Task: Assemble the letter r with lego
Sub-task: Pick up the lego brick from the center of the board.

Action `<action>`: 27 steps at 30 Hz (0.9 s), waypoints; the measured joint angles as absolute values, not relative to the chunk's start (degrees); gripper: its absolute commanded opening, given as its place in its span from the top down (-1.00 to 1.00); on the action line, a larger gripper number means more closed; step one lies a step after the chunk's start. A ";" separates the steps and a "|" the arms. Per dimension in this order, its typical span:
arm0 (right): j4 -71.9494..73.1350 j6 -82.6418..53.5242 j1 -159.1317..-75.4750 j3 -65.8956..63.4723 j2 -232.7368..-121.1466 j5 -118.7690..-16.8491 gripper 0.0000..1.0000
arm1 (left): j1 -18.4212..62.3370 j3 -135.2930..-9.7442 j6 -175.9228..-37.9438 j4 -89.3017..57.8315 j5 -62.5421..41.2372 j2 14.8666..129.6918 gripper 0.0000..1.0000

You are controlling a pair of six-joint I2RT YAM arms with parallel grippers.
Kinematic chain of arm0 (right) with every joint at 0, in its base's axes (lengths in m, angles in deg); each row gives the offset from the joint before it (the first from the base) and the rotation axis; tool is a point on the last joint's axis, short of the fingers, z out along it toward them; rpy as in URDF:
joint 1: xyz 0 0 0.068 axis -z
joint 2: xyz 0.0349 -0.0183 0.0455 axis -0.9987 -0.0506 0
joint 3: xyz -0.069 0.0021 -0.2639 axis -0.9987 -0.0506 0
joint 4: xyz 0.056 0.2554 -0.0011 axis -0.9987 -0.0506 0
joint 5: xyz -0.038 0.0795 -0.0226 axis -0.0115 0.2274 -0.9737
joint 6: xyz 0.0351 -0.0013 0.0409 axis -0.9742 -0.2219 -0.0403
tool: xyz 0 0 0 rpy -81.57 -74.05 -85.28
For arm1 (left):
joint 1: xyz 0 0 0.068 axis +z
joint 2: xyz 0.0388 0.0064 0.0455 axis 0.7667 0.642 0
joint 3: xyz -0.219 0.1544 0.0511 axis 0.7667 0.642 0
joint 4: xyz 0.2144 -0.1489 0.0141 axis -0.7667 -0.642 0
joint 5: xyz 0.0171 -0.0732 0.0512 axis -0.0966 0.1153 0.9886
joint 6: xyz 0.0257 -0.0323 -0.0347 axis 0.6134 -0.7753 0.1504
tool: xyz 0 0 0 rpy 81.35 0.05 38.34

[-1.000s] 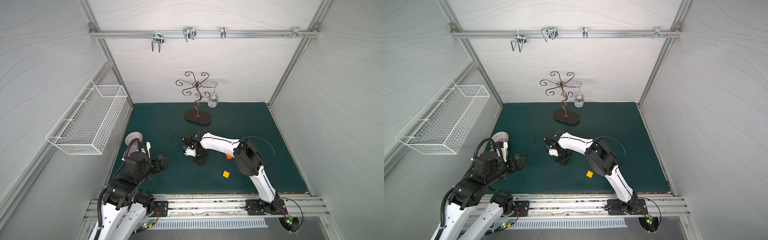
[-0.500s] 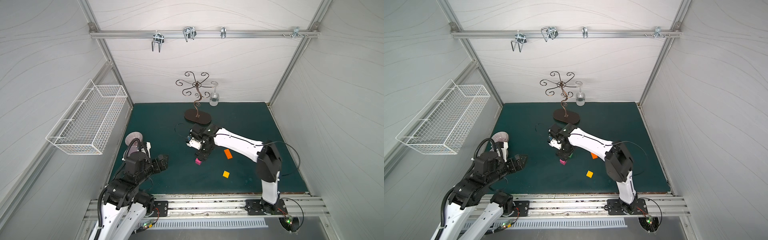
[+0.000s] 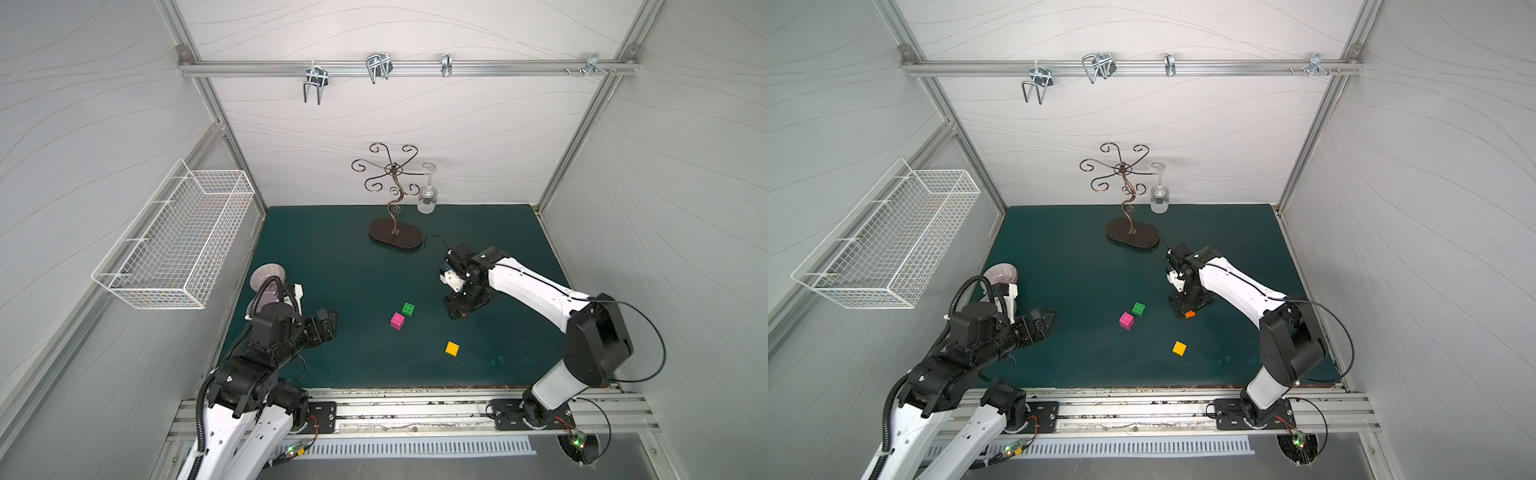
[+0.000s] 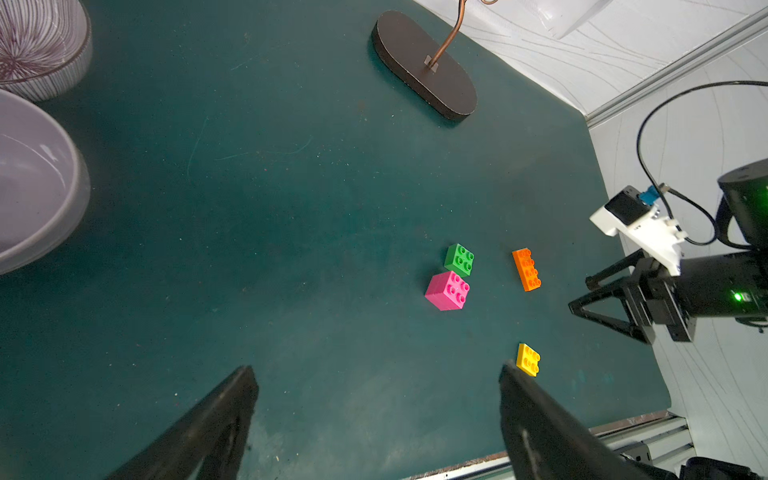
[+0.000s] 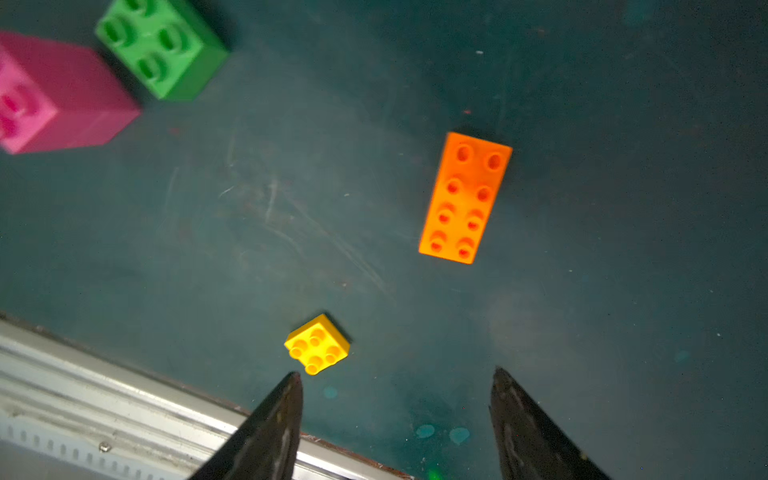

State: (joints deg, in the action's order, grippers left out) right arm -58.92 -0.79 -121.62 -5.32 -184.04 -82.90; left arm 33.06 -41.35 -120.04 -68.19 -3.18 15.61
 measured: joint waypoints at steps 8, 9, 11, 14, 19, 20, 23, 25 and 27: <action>-56.98 -2.39 -117.62 1.02 -199.84 -85.37 -0.37 | 32.28 -41.35 -120.17 -68.23 -3.16 15.66 -0.88; -56.93 -2.39 -117.45 1.19 -200.41 -85.37 -0.35 | 32.12 -41.35 -120.19 -68.21 -3.11 15.48 -0.88; -56.85 -2.39 -117.06 1.76 -201.09 -85.31 -0.30 | 31.88 -41.35 -120.24 -68.21 -3.00 15.11 -0.88; -56.21 -2.32 -116.68 2.37 -201.13 -85.13 -0.18 | 31.77 -41.35 -120.26 -68.21 -2.91 15.09 -0.88; -55.60 -2.32 -116.68 2.48 -201.15 -85.09 -0.02 | 31.77 -41.35 -120.24 -68.21 -2.94 15.68 -0.88; -55.45 -2.30 -116.90 2.48 -201.15 -85.11 -0.02 | 31.77 -41.35 -120.24 -68.21 -2.94 15.88 -0.88; -54.95 -2.32 -117.60 2.31 -201.24 -85.13 0.01 | 31.77 -41.35 -120.24 -68.21 -2.94 16.05 -0.88; -54.75 -2.32 -118.13 1.85 -201.29 -85.13 0.02 | 31.75 -41.35 -120.24 -68.21 -2.91 16.03 -0.88; -54.75 -2.37 -118.39 1.39 -201.35 -85.13 0.02 | 31.75 -41.35 -120.24 -68.21 -2.94 16.03 -0.88</action>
State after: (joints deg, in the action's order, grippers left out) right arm -54.75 -2.37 -118.39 1.39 -201.35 -85.13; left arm 31.75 -41.35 -120.24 -68.21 -2.94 16.03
